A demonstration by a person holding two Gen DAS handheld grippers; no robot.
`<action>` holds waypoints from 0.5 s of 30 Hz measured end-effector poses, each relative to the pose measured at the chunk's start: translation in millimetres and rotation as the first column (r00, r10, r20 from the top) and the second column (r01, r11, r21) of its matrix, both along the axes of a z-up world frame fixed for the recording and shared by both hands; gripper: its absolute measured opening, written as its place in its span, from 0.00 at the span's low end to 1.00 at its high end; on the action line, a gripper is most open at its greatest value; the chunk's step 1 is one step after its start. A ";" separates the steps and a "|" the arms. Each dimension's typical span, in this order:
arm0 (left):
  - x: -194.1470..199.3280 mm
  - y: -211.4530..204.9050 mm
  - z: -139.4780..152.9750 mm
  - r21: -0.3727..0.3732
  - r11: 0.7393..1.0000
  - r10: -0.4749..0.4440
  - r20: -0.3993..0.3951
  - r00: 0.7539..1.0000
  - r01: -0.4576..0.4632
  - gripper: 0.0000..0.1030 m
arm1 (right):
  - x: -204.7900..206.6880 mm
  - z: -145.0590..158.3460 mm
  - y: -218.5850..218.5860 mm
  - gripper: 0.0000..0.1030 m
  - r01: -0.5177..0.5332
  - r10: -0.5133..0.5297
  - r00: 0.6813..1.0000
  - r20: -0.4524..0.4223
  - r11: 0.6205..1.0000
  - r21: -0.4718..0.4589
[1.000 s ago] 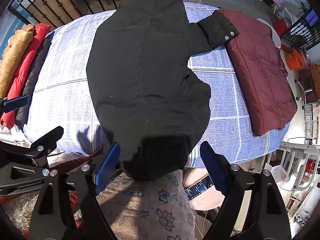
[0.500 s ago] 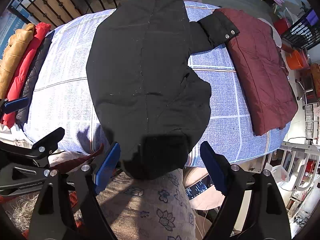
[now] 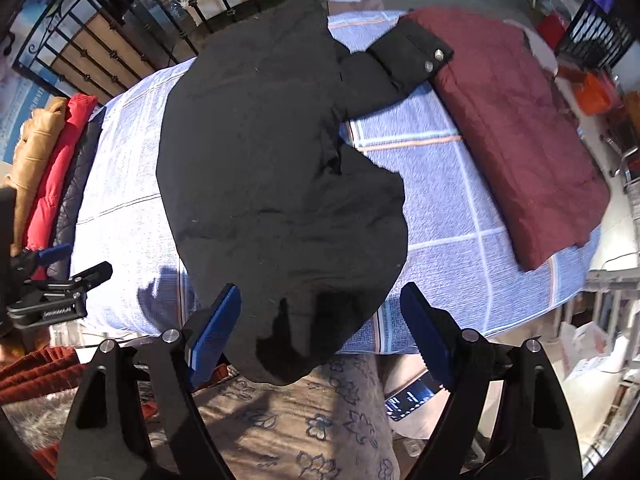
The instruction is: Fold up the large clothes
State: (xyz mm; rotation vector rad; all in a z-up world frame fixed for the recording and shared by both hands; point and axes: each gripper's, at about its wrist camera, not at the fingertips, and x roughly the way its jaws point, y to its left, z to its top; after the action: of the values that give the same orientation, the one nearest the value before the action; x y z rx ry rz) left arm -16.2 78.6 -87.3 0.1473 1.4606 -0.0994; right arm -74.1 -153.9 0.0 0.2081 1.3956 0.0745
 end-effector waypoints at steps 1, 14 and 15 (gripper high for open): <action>-3.6 3.1 -6.3 -0.002 1.000 0.004 0.001 1.000 -0.004 0.94 | -1.6 -9.1 -2.5 0.79 -0.007 0.007 1.000 -0.017 1.000 0.026; -42.3 2.9 -42.1 -0.086 0.993 0.078 -0.086 0.993 -0.086 0.94 | -1.5 -96.9 79.9 0.17 -0.319 0.417 0.886 -0.204 0.866 0.386; -42.6 7.0 -39.2 -0.090 0.991 0.096 -0.078 0.992 -0.103 0.94 | 4.6 -87.0 95.5 0.14 -0.388 0.472 0.870 -0.146 0.835 0.389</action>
State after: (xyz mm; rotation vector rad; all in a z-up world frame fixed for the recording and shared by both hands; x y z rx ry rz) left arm -58.8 85.7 -126.5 -0.0061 1.5305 -0.0933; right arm -69.4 -58.3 -86.9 0.1934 1.6432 0.7040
